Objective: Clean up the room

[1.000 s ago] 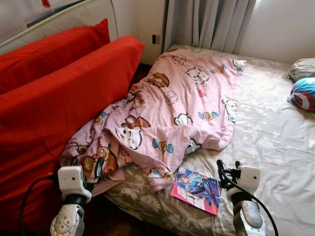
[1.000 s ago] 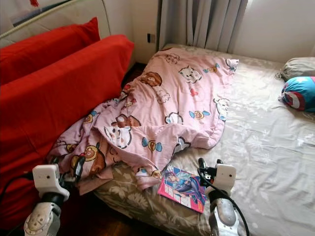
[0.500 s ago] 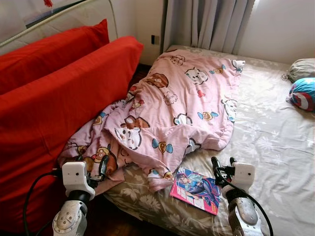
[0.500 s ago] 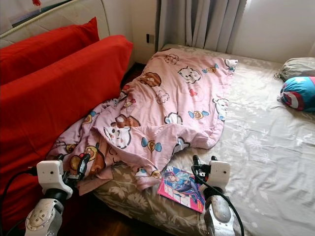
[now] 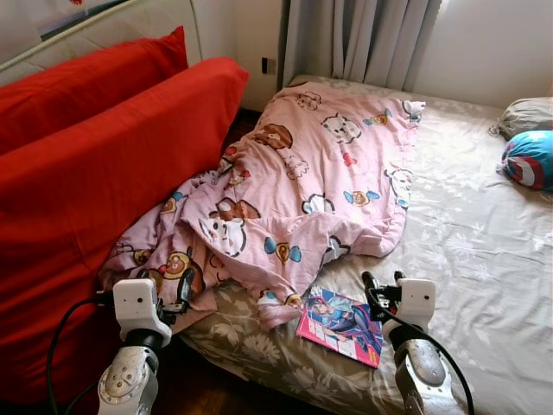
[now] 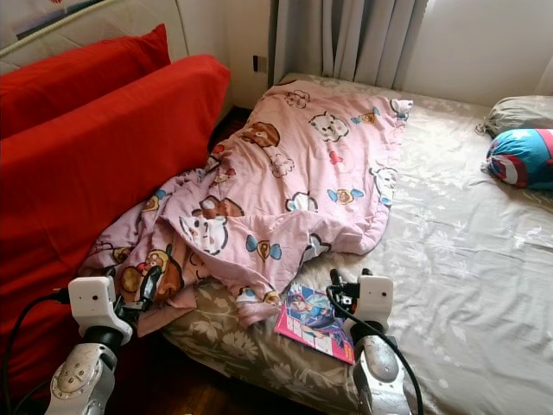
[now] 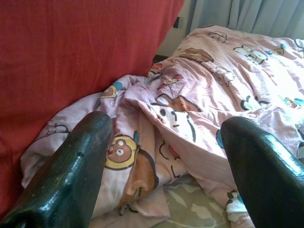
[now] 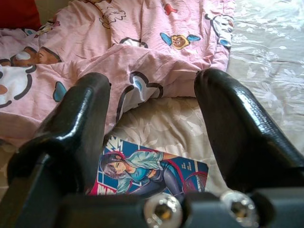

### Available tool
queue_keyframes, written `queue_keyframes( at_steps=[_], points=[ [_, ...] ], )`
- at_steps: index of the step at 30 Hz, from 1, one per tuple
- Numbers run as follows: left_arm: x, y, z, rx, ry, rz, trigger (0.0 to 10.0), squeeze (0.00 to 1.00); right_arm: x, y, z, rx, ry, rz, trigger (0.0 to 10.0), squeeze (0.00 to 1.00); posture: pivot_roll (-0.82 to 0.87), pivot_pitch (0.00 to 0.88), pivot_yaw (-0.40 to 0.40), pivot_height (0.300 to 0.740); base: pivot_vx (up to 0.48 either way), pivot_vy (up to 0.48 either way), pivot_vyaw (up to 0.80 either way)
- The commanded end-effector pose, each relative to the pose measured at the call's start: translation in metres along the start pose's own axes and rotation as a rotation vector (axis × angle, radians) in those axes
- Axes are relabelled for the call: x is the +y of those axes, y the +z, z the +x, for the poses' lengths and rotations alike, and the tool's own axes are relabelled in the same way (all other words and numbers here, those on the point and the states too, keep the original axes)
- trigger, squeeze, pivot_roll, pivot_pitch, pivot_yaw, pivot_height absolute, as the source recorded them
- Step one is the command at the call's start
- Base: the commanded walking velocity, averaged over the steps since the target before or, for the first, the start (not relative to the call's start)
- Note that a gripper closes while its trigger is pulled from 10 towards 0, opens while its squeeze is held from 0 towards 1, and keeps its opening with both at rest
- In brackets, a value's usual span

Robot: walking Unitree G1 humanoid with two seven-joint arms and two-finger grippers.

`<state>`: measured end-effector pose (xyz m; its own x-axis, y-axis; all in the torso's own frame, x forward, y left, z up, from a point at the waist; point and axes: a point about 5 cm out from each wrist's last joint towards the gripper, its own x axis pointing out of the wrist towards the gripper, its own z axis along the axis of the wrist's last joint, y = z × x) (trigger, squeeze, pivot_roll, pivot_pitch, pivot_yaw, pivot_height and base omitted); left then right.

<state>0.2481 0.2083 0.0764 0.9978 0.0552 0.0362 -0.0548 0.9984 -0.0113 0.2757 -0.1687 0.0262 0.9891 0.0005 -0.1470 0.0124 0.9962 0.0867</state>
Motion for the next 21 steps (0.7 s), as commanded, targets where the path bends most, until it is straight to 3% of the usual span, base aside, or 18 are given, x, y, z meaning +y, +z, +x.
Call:
queue_keyframes(
  at_steps=[1, 4, 21],
  points=[
    [0.0008, 0.0005, -0.0003, 0.011, 0.007, 0.007, 10.0, 0.0, -0.0005, 0.0027, 0.0033, 0.009, -0.004, -0.014, 10.0, 0.0, -0.04, 0.138, -0.044, 0.69, 0.0, 0.0, 0.0],
    [0.0007, 0.0003, 0.0, 0.013, 0.009, 0.007, 10.0, 0.0, 0.0002, 0.0041, 0.005, 0.009, -0.004, -0.011, 10.0, 0.0, -0.04, 0.139, -0.043, 0.67, 0.0, 0.0, 0.0],
    [0.0001, -0.0014, 0.0002, 0.021, 0.017, 0.002, 10.0, 0.0, 0.0031, 0.0068, 0.007, -0.008, 0.012, -0.005, 10.0, 0.0, -0.04, 0.147, -0.045, 0.67, 0.0, 0.0, 0.0]
  ],
)
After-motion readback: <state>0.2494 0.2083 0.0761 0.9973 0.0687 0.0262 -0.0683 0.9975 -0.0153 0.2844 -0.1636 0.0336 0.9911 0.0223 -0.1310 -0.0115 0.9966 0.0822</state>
